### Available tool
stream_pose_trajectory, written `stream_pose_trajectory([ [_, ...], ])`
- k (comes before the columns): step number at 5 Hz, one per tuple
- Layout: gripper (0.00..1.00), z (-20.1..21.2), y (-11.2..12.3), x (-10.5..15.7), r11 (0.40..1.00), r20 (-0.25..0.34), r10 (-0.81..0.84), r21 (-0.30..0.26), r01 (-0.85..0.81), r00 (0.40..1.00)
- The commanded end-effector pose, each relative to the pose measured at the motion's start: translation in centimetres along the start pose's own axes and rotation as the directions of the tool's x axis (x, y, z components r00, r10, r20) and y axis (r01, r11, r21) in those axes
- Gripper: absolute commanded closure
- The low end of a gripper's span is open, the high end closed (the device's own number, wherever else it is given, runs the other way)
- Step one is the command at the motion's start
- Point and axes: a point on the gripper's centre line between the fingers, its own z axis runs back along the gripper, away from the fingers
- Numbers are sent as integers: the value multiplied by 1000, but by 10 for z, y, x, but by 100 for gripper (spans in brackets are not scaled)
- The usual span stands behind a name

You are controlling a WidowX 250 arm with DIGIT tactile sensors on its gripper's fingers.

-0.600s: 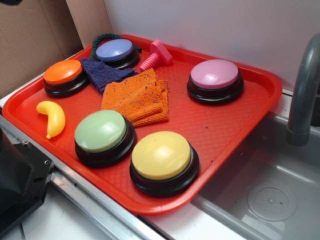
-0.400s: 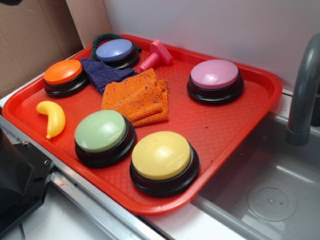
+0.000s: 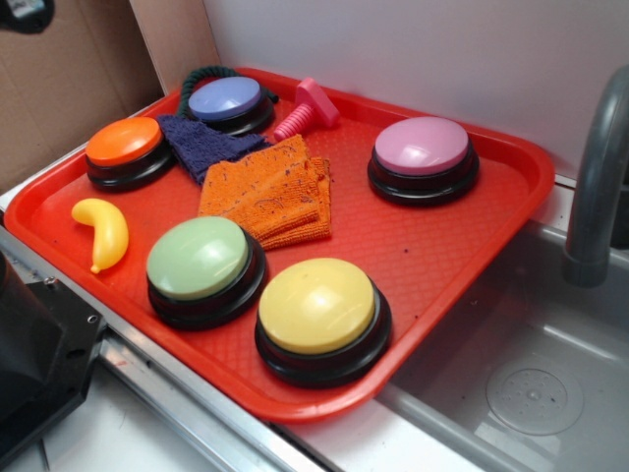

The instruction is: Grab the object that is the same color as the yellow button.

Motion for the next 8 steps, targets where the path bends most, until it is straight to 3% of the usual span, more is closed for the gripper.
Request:
stream_pose_trajectory([
  [1, 0, -50, 42, 8, 925, 60, 379, 6, -381, 923],
  [2, 0, -82, 55, 15, 847, 89, 524, 46, -529, 847],
  [3, 0, -107, 63, 21, 774, 157, 614, 70, -629, 774],
  [6, 0, -177, 82, 33, 742, 115, 663, 22, -670, 739],
  [7, 0, -189, 83, 34, 757, 76, 652, 5, -654, 755],
  [8, 0, -188, 81, 34, 761, 88, 647, -8, -649, 757],
])
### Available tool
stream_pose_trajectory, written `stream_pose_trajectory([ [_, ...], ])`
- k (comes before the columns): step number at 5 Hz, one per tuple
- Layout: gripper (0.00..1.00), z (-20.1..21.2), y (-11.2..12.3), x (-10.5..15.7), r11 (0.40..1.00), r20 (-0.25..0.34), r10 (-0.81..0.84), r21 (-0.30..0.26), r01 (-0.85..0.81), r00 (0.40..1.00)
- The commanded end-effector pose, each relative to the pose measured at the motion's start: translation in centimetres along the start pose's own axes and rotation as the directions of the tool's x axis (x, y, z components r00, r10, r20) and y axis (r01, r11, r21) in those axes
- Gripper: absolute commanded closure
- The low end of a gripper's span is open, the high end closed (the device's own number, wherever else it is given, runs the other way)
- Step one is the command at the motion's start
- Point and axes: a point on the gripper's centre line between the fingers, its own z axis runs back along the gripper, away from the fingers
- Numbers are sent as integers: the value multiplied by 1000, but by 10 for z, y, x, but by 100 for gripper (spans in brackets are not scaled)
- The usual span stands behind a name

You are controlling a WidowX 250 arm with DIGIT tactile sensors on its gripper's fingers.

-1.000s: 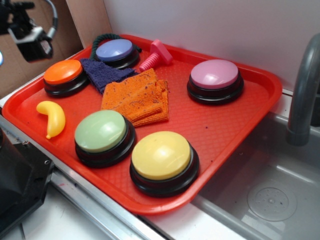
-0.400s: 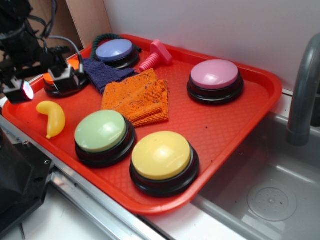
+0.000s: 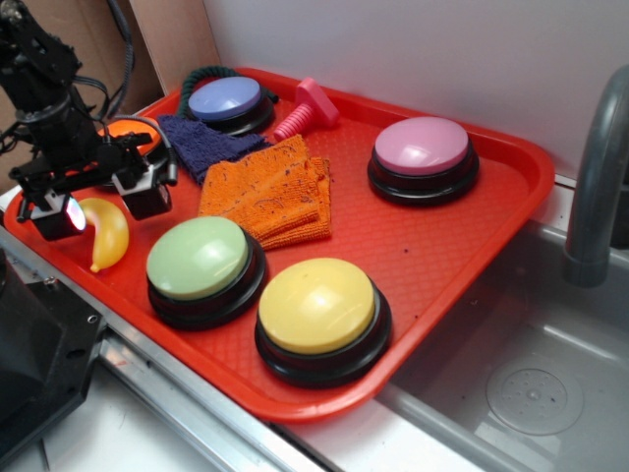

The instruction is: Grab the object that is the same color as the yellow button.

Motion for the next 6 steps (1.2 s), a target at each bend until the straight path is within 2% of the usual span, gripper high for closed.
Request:
stream_pose_trajectory([
  [1, 100, 3, 1, -2, 1000, 41, -13, -11, 14, 999],
  [2, 100, 6, 1, -1, 1000, 54, -4, -9, 4, 999],
  [3, 100, 15, -2, 2, 1000, 94, -3, 12, 2, 996],
  [4, 100, 51, -9, 10, 998, 112, -67, -3, 67, 991],
  [5, 100, 97, -23, 14, 972, 93, -235, -2, 236, 968],
  [6, 100, 125, -36, 13, 938, 91, -344, -17, 347, 935],
])
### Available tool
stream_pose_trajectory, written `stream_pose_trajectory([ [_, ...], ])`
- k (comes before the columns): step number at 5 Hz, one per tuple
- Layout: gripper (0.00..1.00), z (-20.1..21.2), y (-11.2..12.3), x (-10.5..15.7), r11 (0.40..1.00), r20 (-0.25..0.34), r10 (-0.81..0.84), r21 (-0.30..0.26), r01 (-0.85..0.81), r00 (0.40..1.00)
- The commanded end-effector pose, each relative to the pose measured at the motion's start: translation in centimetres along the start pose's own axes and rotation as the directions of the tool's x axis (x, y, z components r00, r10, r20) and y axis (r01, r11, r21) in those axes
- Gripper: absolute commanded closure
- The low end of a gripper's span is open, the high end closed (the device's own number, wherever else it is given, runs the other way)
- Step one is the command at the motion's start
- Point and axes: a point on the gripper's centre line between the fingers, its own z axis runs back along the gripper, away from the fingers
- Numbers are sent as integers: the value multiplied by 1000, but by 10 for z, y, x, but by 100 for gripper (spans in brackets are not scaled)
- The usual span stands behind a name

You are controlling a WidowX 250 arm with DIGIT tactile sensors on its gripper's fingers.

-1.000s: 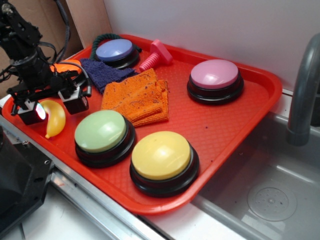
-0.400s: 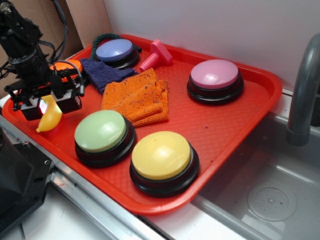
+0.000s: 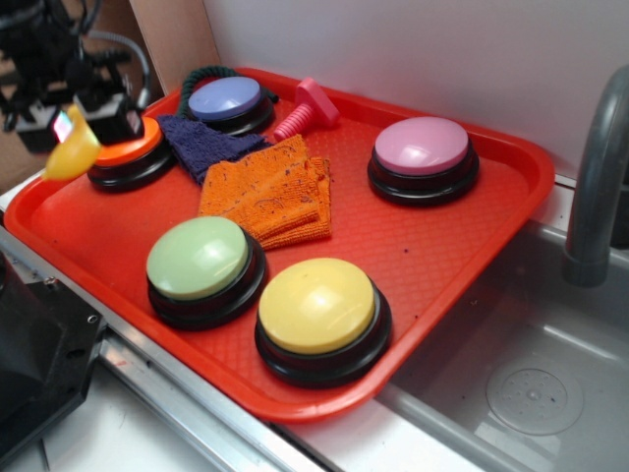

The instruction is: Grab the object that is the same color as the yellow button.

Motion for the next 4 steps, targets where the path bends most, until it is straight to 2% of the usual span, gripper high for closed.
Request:
stream_pose_trajectory([
  [1, 100, 57, -31, 10, 979, 60, -199, -40, 202, 978],
  [2, 100, 73, -53, 7, 964, 89, -248, -73, 254, 965],
  [3, 100, 70, -69, 4, 958, 88, -268, -79, 275, 959],
  [4, 100, 60, -73, 4, 955, 63, -280, -84, 285, 958],
])
